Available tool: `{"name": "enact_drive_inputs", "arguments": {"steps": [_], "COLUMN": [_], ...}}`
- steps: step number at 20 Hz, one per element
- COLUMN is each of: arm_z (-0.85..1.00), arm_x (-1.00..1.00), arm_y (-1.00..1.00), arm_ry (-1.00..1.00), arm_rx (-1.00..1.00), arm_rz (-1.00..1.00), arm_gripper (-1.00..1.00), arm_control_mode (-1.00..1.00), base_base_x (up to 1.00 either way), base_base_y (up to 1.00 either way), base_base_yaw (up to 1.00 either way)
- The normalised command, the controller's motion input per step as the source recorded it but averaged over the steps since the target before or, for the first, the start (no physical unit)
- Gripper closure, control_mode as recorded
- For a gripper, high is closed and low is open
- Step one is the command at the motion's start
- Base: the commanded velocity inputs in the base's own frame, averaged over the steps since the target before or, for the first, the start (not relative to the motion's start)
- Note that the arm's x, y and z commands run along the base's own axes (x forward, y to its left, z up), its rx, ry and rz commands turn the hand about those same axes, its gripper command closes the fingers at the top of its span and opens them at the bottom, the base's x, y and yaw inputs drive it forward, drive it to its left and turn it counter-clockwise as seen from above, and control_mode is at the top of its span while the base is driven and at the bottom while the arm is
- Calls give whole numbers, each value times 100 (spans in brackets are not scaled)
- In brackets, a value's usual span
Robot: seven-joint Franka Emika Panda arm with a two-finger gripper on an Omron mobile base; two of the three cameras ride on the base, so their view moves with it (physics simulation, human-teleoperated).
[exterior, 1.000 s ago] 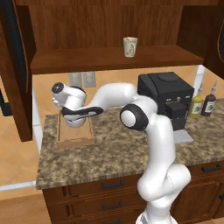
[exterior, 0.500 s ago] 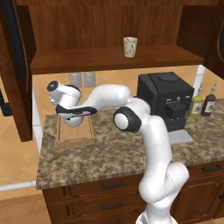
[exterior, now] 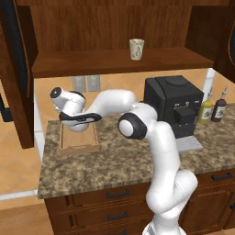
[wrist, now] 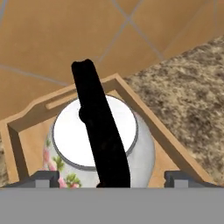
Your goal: Pick the kettle from the counter and place it on the tray. Then pick the mug from the cabinet and place it on the tray. Then close the cabinet doors.
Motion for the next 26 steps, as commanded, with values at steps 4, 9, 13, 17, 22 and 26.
{"name": "enact_drive_inputs", "arguments": {"steps": [4,9,13,17,22,26], "arm_z": [0,23,81,100,79,4], "arm_x": [-61,-99,-93,-81,-68,-3], "arm_y": [-36,-44,-56,-43,-50,-21], "arm_ry": [-4,-12,-9,0,13,6], "arm_rx": [0,0,0,0,0,1], "arm_rz": [0,0,-1,0,-2,-1], "arm_gripper": [-100,-100,-100,-100,-100,-100], "arm_control_mode": [-100,-100,-100,-100,-100,-100], "base_base_x": [0,0,0,0,0,0], "base_base_y": [0,0,0,0,0,0], "base_base_yaw": [0,0,0,0,0,0]}}
